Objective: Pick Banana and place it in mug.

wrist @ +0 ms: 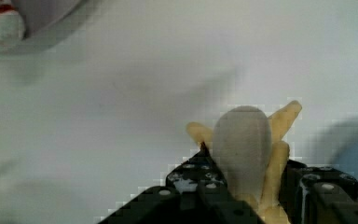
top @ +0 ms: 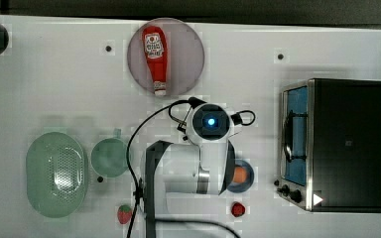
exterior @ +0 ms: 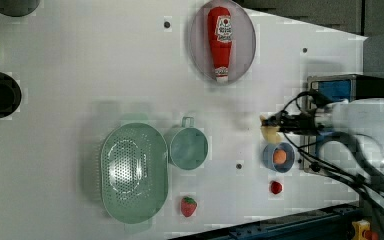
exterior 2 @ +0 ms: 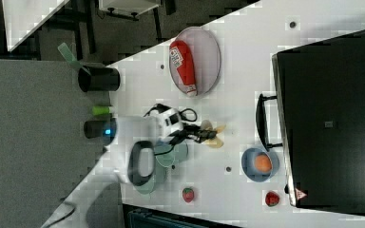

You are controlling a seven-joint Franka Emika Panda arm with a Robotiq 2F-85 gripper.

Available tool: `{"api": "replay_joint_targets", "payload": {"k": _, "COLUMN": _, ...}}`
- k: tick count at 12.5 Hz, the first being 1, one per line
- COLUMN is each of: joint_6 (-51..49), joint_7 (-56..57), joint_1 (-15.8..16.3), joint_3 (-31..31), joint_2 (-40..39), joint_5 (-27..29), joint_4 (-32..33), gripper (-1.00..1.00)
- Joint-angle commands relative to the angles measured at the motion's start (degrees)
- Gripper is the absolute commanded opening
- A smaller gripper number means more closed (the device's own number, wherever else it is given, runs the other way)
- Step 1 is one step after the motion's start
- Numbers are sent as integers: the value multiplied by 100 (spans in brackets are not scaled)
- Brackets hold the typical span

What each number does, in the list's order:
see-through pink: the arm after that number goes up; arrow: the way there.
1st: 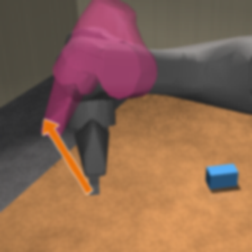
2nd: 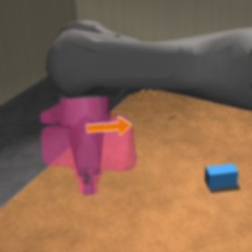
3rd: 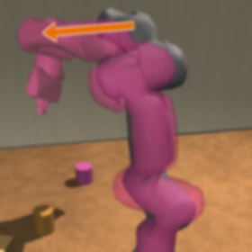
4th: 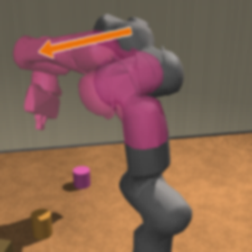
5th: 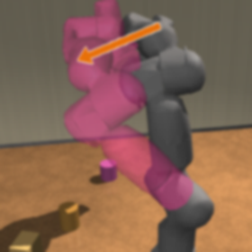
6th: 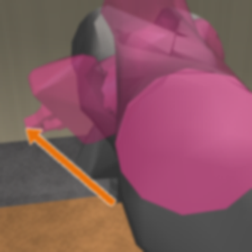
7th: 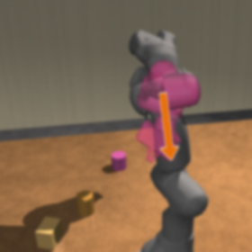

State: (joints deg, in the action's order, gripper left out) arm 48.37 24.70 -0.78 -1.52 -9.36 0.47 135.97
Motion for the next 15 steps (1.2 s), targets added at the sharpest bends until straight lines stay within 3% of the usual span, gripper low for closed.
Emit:
{"api": "replay_joint_targets", "payload": {"k": 1, "joint_6": -1493, "joint_7": 50, "joint_1": 15, "joint_3": -57, "joint_2": 925, "joint_5": -82, "joint_4": -744, "gripper": -28}}
{"api": "replay_joint_targets", "payload": {"k": 6, "joint_6": -3008, "joint_7": -243, "joint_1": 132, "joint_3": 278, "joint_2": 1479, "joint_5": 77, "joint_4": -1559, "gripper": -28}}
{"api": "replay_joint_targets", "payload": {"k": 9, "joint_6": -3034, "joint_7": -1120, "joint_1": 270, "joint_3": 763, "joint_2": 1498, "joint_5": 602, "joint_4": -1569, "gripper": -28}}
{"api": "replay_joint_targets", "payload": {"k": 15, "joint_6": -2269, "joint_7": -3537, "joint_1": 403, "joint_3": 1979, "joint_2": 1203, "joint_5": 604, "joint_4": -1256, "gripper": -28}}
